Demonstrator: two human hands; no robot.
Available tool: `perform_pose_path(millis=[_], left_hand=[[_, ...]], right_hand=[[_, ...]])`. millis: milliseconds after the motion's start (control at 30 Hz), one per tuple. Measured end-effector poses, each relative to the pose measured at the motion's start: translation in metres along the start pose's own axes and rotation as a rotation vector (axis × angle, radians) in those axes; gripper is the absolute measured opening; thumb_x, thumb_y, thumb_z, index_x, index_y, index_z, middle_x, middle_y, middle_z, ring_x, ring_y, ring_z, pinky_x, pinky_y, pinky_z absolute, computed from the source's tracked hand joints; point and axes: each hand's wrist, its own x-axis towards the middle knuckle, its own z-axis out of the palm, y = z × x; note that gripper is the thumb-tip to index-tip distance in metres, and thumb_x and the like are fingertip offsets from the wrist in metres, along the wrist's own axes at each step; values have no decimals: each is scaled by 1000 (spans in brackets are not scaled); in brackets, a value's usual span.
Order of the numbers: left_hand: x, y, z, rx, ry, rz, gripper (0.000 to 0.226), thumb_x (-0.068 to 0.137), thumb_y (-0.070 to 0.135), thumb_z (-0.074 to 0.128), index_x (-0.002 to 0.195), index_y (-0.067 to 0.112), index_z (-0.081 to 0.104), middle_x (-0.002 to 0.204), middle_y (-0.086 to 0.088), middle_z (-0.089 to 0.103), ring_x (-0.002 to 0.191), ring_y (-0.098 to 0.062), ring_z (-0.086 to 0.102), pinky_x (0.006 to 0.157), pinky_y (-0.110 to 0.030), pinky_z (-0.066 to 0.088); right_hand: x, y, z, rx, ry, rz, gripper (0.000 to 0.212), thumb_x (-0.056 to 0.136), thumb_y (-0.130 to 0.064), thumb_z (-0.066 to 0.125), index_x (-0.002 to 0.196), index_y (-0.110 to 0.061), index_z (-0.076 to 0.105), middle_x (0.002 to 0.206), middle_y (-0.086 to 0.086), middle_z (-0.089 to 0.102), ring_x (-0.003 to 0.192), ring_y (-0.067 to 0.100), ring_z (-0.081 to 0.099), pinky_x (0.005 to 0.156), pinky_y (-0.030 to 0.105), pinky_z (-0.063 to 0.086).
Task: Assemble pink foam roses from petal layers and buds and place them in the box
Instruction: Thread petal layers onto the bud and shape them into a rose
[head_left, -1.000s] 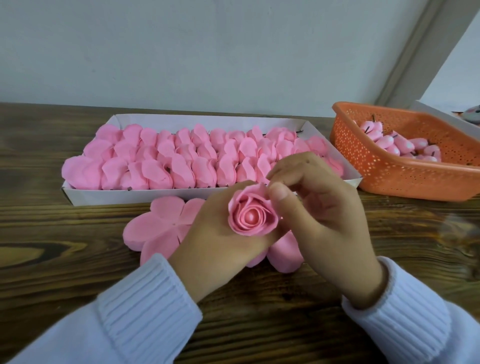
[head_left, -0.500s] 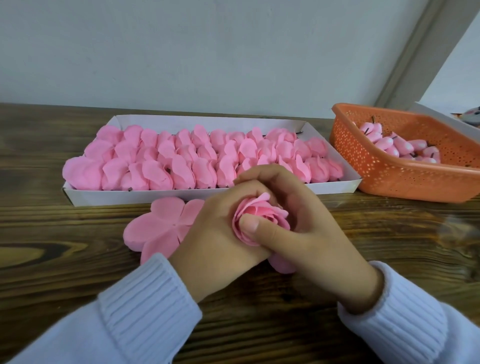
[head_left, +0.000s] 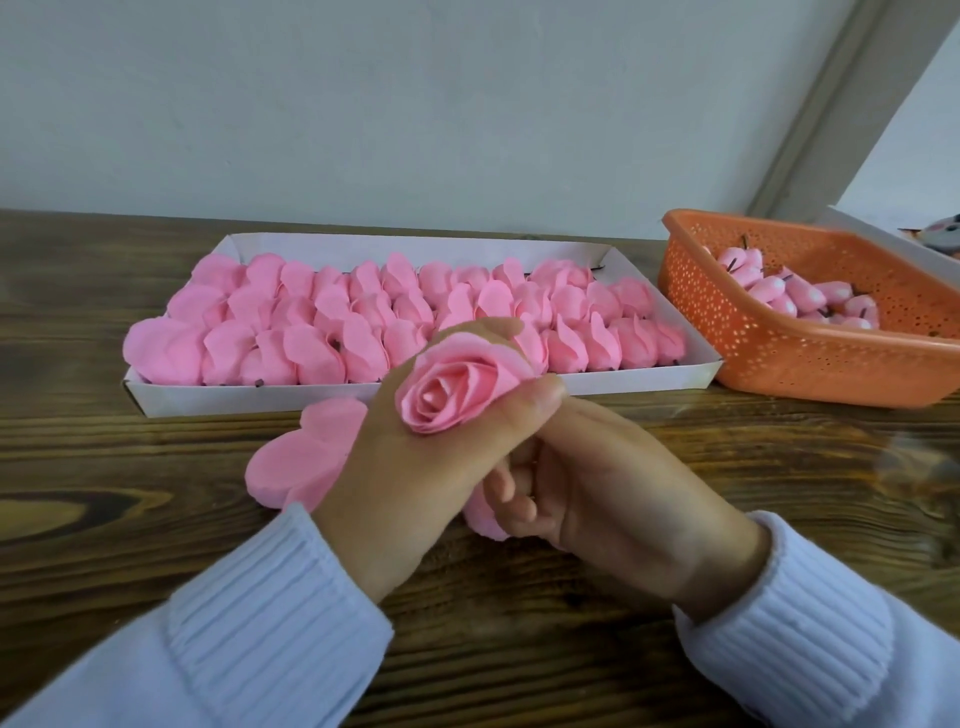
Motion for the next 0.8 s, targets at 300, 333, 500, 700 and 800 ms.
perform_pose_path(millis=[300, 333, 500, 700, 800], left_hand=[[2, 6, 2, -169, 10, -75, 17, 62, 26, 76, 69, 18, 63, 75, -21, 54, 40, -24, 48, 45, -27, 47], [2, 6, 1, -174, 24, -73, 18, 65, 23, 76, 69, 16, 61, 74, -24, 52, 40, -23, 47, 44, -26, 46], [2, 5, 1, -173, 23, -15, 18, 62, 27, 75, 70, 19, 62, 71, -19, 54, 51, -17, 55, 48, -25, 46], [-2, 5, 2, -94, 19, -32, 16, 56, 31, 76, 67, 26, 67, 80, 7, 69, 57, -20, 59, 43, -24, 49], [-4, 6, 2, -86, -11, -83, 22, 57, 37, 75, 76, 26, 71, 82, 1, 71, 55, -24, 57, 44, -25, 49]], right_hand=[[3, 5, -1, 100, 31, 18, 19, 83, -19, 51, 71, -5, 49, 56, 7, 47, 43, 9, 39, 39, 15, 32], [3, 6, -1, 96, 36, 20, 18, 83, -20, 51, 72, -5, 49, 56, 7, 49, 43, 9, 40, 39, 15, 32], [2, 5, -4, 169, -83, 15, 14, 91, -19, 52, 97, -9, 59, 75, 8, 59, 60, 16, 55, 48, 19, 43], [1, 9, -2, 163, -182, -28, 15, 85, -13, 53, 98, -5, 52, 72, 0, 58, 66, 8, 53, 55, 16, 35], [3, 9, -2, 134, -162, -24, 25, 85, -23, 51, 99, -2, 46, 70, -1, 59, 61, 7, 50, 55, 19, 30]])
